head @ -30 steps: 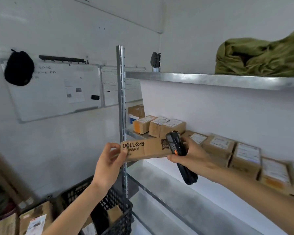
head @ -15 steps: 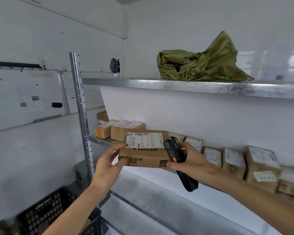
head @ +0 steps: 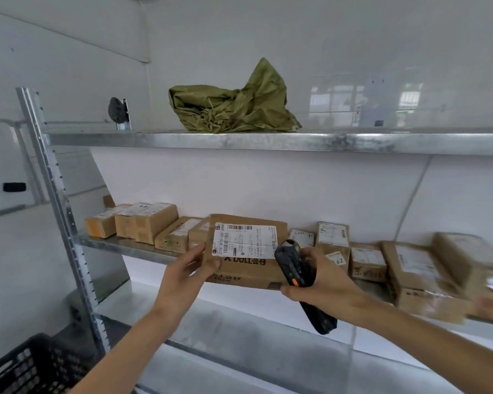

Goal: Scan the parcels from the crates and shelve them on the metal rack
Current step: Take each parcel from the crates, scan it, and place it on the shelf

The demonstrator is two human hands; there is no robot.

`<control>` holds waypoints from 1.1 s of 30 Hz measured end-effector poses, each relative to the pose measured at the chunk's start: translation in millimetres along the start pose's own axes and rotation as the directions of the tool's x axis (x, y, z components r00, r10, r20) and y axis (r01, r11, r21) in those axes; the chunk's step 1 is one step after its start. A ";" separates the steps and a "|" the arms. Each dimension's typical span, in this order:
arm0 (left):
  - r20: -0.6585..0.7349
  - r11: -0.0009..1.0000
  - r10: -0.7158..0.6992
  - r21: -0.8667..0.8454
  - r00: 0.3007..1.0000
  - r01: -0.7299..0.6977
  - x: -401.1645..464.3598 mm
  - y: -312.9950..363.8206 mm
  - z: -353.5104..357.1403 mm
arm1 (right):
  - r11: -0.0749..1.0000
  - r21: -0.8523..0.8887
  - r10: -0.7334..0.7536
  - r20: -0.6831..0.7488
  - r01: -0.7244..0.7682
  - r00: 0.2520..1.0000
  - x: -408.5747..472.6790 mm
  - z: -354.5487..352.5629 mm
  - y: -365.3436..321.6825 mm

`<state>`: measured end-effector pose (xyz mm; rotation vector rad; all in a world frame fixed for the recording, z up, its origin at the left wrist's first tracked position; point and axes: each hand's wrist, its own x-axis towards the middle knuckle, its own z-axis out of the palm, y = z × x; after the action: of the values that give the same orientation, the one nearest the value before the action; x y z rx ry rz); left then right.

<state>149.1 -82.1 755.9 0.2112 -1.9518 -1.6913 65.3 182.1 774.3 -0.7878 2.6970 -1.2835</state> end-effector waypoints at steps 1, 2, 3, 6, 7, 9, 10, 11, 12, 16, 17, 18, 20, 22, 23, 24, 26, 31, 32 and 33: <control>0.024 1.000 -0.006 -0.024 1.000 0.007 -2.4 2.2 9.4 | 1.000 -0.001 0.013 -0.007 -0.013 1.000 -8.5 -7.0 6.8; 0.048 0.998 -0.018 -0.051 0.999 0.020 -5.1 4.5 18.9 | 1.000 -0.003 0.027 -0.015 -0.027 1.000 -16.9 -13.9 13.3; 0.068 0.997 -0.027 -0.064 0.997 0.032 -7.7 6.6 27.9 | 0.999 -0.006 0.042 -0.026 -0.042 0.999 -25.0 -20.4 19.1; 0.103 0.998 0.002 -0.069 0.995 0.005 -14.7 10.5 54.1 | 0.997 -0.016 0.076 -0.055 -0.077 0.996 -48.4 -37.9 30.1; 0.110 0.997 0.031 -0.068 0.993 -0.024 -16.2 11.7 62.7 | 0.996 -0.020 0.083 -0.068 -0.084 0.994 -54.9 -43.3 33.0; 0.107 0.995 0.081 -0.072 0.991 -0.073 -18.3 15.0 79.4 | 0.995 -0.022 0.098 -0.104 -0.101 0.990 -66.7 -53.6 37.9; 0.113 0.992 0.102 -0.081 0.988 -0.093 -19.2 16.6 87.4 | 0.994 -0.019 0.106 -0.123 -0.109 0.987 -71.6 -58.0 40.8; 0.123 0.989 0.121 -0.096 0.985 -0.109 -20.2 18.8 95.4 | 0.993 -0.016 0.115 -0.137 -0.118 0.984 -76.7 -62.3 44.1; 0.136 0.986 0.133 -0.121 0.982 -0.117 -21.1 21.0 103.4 | 0.992 -0.014 0.124 -0.150 -0.127 0.981 -82.1 -66.7 46.4; 0.231 0.980 0.148 -0.163 0.962 -0.111 -23.7 27.7 130.0 | 0.985 -0.022 0.163 -0.200 -0.171 0.966 -102.9 -82.7 54.9; 0.242 0.981 0.143 -0.162 0.960 -0.106 -22.8 28.5 135.1 | 0.983 -0.027 0.174 -0.206 -0.183 0.963 -107.9 -86.8 55.3; 0.246 0.982 0.135 -0.162 0.960 -0.097 -21.5 29.9 139.5 | 0.980 -0.039 0.183 -0.206 -0.195 0.961 -112.5 -90.8 56.1; 0.250 0.983 0.130 -0.162 0.960 -0.091 -18.7 34.3 146.6 | 0.976 -0.085 0.179 -0.201 -0.199 0.963 -123.2 -99.9 56.8; 0.268 0.978 0.165 -0.169 0.949 -0.122 -16.4 40.5 151.9 | 0.970 -0.172 0.138 -0.202 -0.174 0.970 -135.7 -111.9 52.4; 0.287 0.974 0.190 -0.173 0.939 -0.144 -15.9 44.7 154.4 | 0.959 -0.233 0.114 -0.195 -0.159 0.974 -141.7 -118.8 48.9; 0.309 0.971 0.215 -0.172 0.926 -0.168 -15.5 48.7 157.2 | 0.940 -0.310 0.086 -0.189 -0.142 0.978 -147.4 -125.9 45.3; 0.354 0.963 0.262 -0.148 0.898 -0.223 -14.2 55.1 163.9 | 0.869 -0.482 0.034 -0.171 -0.113 0.985 -157.1 -141.2 37.0; 0.415 0.948 0.317 -0.129 0.853 -0.290 -11.1 63.4 181.4 | 0.703 -0.697 0.031 -0.173 -0.144 0.985 -174.3 -170.4 22.5; 0.425 0.945 0.327 -0.126 0.844 -0.303 -11.8 64.1 184.0 | 0.687 -0.709 0.038 -0.180 -0.156 0.983 -176.7 -174.7 20.5; 0.435 0.941 0.336 -0.125 0.835 -0.314 -13.0 65.1 186.1 | 0.678 -0.714 0.050 -0.192 -0.175 0.980 -178.9 -178.4 18.9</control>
<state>83.2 98.3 802.4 -0.5582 -2.1099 -1.6515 166.8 402.5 847.2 -0.5336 3.3357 -0.1745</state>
